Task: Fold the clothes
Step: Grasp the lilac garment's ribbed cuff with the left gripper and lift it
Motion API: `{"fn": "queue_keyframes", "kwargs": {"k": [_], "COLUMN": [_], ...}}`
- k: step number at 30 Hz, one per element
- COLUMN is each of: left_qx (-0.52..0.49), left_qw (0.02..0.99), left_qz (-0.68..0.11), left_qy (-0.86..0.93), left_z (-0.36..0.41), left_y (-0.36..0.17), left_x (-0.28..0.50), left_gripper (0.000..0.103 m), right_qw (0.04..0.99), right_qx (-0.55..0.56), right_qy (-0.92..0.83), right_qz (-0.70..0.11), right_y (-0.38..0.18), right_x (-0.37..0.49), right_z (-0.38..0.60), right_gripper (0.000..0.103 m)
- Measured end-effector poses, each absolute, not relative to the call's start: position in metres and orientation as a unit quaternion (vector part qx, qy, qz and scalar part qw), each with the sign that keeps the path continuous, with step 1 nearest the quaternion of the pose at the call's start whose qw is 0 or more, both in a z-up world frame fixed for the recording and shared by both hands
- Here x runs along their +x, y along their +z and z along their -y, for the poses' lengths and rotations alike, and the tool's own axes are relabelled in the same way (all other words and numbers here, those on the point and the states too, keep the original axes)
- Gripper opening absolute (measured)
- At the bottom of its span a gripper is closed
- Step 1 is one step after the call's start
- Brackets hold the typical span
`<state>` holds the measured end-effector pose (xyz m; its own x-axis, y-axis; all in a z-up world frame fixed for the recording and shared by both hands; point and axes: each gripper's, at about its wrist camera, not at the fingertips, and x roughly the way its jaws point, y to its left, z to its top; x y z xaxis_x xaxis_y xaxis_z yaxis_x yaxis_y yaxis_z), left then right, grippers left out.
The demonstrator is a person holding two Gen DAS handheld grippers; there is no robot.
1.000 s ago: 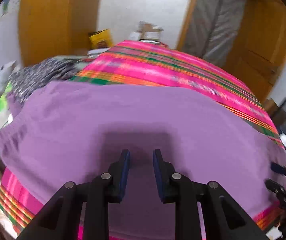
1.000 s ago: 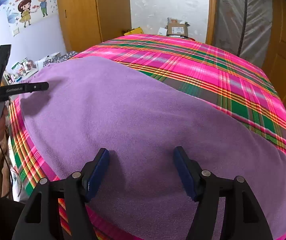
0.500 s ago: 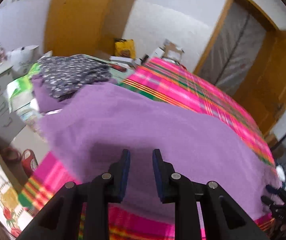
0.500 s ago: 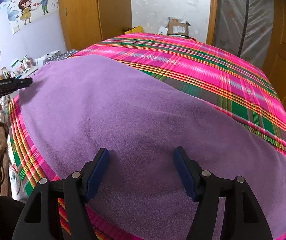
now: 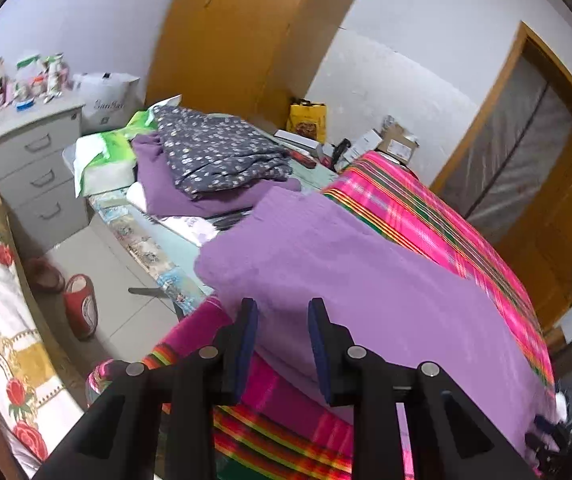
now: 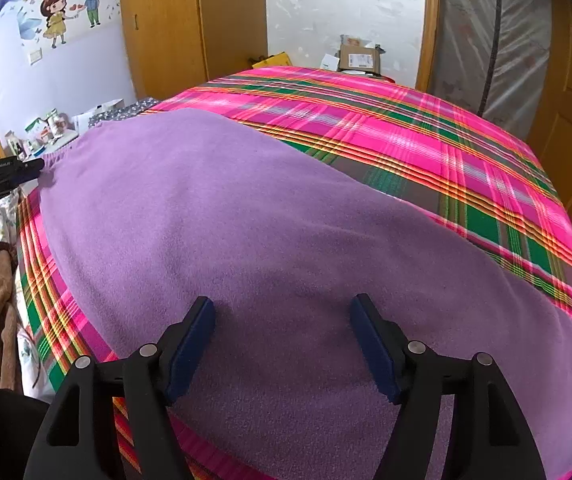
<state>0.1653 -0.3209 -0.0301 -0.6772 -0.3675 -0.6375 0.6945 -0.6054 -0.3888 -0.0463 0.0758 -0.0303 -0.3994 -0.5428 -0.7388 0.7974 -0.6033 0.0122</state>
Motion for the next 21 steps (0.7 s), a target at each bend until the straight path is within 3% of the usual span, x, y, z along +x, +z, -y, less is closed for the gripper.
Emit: {"fn": "queue_keyframes", "kwargs": {"k": [5,14,21], "left_qx": [0.25,0.216,0.196], "left_qw": [0.324,0.263,0.219], "left_qz": [-0.364,-0.469,-0.519], "left_qy": [-0.837,-0.815,-0.802], "left_z": [0.344,0.381,0.396], "left_y": [-0.044,-0.07,-0.085], "left_x": [0.169,0.18,0.179], "left_gripper": [0.032,0.043,0.044], "right_qw": [0.412,0.41,0.408], "right_qx": [0.364,0.363,0.363], "right_qy": [-0.817,-0.818,-0.819], "right_qz": [-0.173,-0.175,-0.176], "right_y": [-0.03,-0.03,-0.031], "right_x": [-0.048,-0.046,-0.044], "right_z": [-0.077,-0.076,-0.075], "right_gripper": [0.073,0.073,0.074]}}
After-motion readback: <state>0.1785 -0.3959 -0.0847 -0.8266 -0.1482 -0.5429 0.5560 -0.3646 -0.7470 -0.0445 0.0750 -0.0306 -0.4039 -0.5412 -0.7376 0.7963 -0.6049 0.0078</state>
